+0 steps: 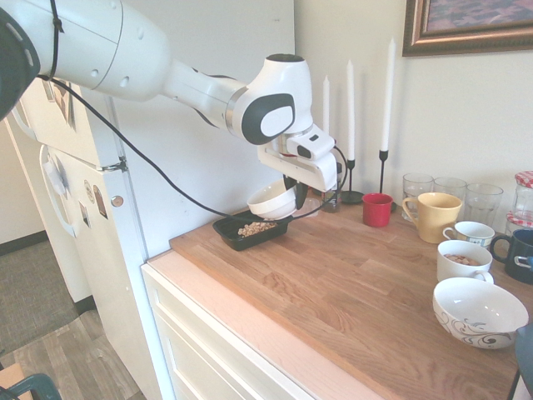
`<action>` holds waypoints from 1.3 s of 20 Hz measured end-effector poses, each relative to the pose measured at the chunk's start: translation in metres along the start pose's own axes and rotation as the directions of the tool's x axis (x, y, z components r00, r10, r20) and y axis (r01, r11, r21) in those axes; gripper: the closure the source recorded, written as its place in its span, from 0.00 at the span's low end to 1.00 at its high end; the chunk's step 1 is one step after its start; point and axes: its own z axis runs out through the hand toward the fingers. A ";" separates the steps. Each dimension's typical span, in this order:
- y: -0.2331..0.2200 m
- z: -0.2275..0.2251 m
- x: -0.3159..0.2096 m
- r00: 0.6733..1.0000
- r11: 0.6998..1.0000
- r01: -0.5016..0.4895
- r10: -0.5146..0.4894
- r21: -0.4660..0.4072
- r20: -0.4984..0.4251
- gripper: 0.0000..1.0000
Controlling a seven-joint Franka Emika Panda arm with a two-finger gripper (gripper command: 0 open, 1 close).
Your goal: Put the cereal into the box
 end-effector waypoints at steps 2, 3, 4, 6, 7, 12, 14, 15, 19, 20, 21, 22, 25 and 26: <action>0.010 0.005 0.006 1.000 1.000 -0.009 0.009 -0.009 0.009 1.00; 0.014 0.010 0.007 1.000 1.000 -0.013 0.013 -0.014 0.015 1.00; 0.019 0.016 0.008 1.000 1.000 -0.018 0.018 -0.020 0.022 1.00; 0.027 0.029 0.010 0.999 0.999 -0.023 0.024 -0.031 0.036 1.00; 0.030 0.034 0.011 0.999 0.999 -0.025 0.027 -0.033 0.041 1.00; 0.046 0.058 0.023 0.997 0.998 -0.046 0.048 -0.031 0.057 1.00; 0.052 0.069 0.028 0.997 0.998 -0.057 0.059 -0.035 0.051 1.00; 0.055 0.076 0.029 0.997 0.997 -0.061 0.063 -0.038 0.050 1.00; 0.061 0.094 0.033 0.996 0.997 -0.069 0.071 -0.040 0.048 1.00; 0.061 0.094 0.034 0.996 0.997 -0.070 0.071 -0.038 0.046 1.00; 0.062 0.095 0.034 0.996 0.997 -0.071 0.073 -0.039 0.045 1.00; 0.062 0.095 0.034 0.996 0.997 -0.072 0.074 -0.038 0.044 1.00; 0.064 0.099 0.036 0.996 0.996 -0.076 0.077 -0.038 0.037 0.00; 0.065 0.101 0.037 0.996 0.996 -0.078 0.079 -0.039 0.036 0.00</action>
